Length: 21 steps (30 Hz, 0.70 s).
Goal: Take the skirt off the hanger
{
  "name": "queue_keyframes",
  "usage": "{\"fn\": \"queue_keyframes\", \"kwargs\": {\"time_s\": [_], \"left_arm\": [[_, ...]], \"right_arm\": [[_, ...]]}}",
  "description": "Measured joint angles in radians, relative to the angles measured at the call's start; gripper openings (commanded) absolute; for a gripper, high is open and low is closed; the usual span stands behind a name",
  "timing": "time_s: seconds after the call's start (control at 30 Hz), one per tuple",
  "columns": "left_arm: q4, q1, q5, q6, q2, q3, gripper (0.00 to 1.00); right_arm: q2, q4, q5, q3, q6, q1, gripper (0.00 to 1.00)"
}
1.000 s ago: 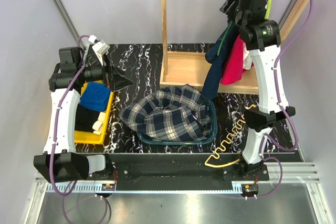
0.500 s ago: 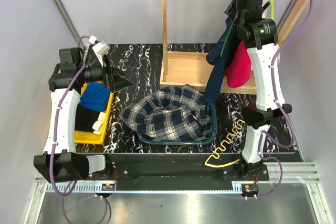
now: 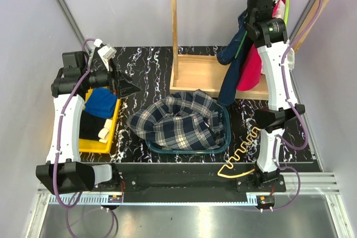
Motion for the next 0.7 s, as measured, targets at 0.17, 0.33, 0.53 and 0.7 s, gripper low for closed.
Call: {"fn": "queue_keyframes", "kwargs": {"time_s": [0.17, 0.33, 0.53, 0.7], "left_arm": [[0.000, 0.000, 0.000, 0.002, 0.000, 0.000, 0.98], [0.000, 0.000, 0.000, 0.002, 0.010, 0.000, 0.99], [0.001, -0.002, 0.002, -0.022, 0.060, 0.025, 0.99], [0.016, -0.024, 0.012, -0.062, 0.064, 0.063, 0.99]], "right_arm": [[0.000, 0.016, -0.011, -0.007, -0.040, -0.016, 0.00], [-0.005, 0.045, -0.051, -0.006, -0.103, -0.019, 0.00], [-0.085, 0.087, -0.154, -0.085, -0.154, -0.018, 0.00], [-0.197, 0.141, -0.296, -0.148, -0.156, 0.004, 0.00]]}}
